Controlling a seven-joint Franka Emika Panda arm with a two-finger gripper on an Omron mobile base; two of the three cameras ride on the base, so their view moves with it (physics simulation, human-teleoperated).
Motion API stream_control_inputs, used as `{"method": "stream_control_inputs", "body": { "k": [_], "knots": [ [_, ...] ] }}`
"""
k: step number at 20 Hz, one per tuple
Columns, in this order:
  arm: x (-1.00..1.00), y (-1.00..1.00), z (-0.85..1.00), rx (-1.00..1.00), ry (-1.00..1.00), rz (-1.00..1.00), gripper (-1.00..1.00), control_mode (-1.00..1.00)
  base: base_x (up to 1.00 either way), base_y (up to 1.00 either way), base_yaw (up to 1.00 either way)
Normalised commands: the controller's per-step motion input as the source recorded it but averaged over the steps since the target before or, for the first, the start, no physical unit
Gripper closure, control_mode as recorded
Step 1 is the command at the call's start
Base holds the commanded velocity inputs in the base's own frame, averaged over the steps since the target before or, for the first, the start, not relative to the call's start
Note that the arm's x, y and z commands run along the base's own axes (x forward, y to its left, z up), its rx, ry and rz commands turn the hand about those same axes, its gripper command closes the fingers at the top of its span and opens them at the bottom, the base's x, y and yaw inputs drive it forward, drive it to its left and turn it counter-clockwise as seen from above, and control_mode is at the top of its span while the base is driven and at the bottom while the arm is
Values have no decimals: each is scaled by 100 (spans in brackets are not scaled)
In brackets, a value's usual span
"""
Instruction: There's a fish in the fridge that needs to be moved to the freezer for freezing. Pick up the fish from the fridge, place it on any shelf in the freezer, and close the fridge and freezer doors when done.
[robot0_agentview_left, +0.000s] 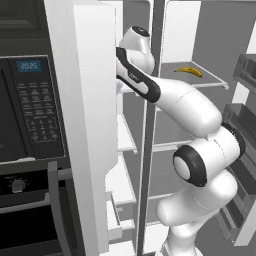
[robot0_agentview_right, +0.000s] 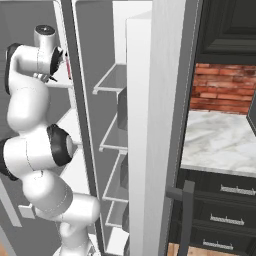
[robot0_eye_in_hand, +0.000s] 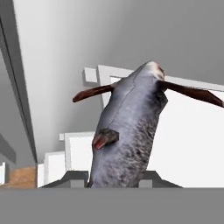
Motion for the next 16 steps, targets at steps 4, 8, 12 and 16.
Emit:
{"method": "stream_control_inputs", "body": {
  "k": [4,8,12,16],
  "knots": [
    [55,0,-8,-4,0,0,100,-100,0,0,0],
    [49,0,-39,-6,0,0,100,-100,0,0,0],
    [46,8,-26,-6,0,0,100,-100,0,0,0],
    [6,30,-6,-7,-3,0,100,-100,0,0,0]
  ]
}}
